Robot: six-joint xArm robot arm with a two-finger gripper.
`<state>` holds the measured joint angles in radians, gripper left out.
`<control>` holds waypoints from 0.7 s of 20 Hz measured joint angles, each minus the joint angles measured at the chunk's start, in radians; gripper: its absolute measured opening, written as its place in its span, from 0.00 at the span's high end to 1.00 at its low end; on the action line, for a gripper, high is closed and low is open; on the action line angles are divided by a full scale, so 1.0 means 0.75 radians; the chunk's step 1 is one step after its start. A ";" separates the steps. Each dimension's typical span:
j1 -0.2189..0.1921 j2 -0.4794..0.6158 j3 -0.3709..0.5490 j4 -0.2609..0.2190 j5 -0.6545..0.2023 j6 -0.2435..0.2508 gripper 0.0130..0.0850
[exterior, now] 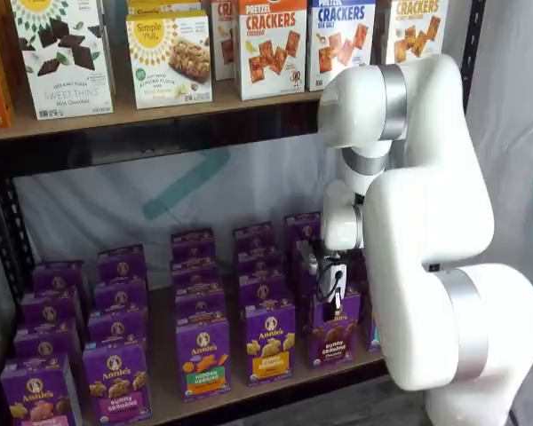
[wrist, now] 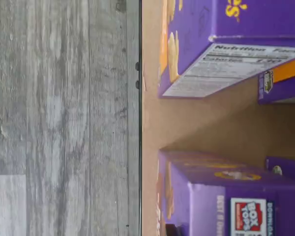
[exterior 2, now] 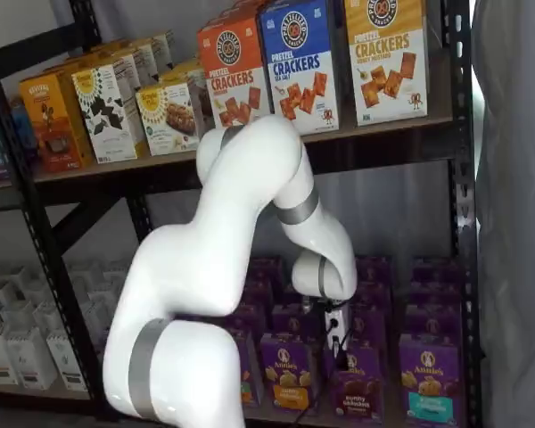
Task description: Pick up the purple box with a brown patch in the center, on the bottom shelf, the fifth box from the left
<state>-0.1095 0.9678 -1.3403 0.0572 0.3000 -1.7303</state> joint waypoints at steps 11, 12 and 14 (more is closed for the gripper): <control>0.020 -0.140 0.221 0.071 -0.043 -0.050 0.72; 0.027 -0.167 0.268 0.114 -0.064 -0.086 0.72; 0.038 -0.228 0.362 0.164 -0.096 -0.123 0.72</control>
<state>-0.0808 0.7970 -1.0689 0.1802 0.2283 -1.8229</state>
